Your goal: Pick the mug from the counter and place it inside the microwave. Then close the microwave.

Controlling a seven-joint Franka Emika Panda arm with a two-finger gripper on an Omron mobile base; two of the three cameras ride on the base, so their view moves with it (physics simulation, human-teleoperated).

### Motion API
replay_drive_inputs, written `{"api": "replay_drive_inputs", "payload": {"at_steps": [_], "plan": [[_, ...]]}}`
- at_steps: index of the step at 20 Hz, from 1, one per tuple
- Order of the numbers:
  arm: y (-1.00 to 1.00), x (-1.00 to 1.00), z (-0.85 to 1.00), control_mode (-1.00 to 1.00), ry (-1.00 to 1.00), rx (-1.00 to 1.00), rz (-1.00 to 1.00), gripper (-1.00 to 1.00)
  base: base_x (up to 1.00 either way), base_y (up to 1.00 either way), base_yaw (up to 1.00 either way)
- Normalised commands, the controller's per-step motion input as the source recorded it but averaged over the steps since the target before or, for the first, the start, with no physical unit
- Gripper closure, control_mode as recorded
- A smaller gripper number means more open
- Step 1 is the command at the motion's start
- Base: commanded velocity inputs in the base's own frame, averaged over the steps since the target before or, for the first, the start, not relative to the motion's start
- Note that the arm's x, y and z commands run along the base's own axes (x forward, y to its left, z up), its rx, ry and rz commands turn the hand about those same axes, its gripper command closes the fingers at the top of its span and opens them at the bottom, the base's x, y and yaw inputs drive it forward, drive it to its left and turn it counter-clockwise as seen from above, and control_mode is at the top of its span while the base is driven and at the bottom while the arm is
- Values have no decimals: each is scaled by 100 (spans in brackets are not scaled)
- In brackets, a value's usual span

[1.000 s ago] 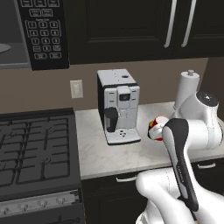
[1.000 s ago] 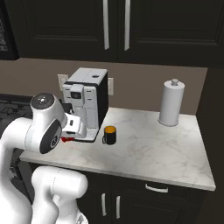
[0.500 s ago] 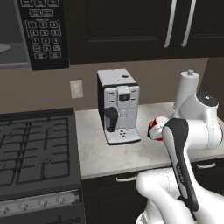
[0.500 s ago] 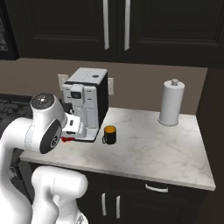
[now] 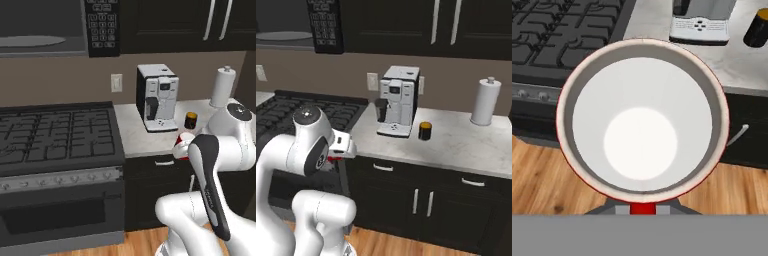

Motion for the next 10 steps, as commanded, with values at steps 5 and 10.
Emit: {"api": "replay_drive_inputs", "payload": {"at_steps": [5, 10], "plan": [[0, 0, 0, 100, 0, 0, 0, 100, 17, 99, 41], [0, 0, 0, 100, 0, 0, 0, 100, 53, 69, 37]]}}
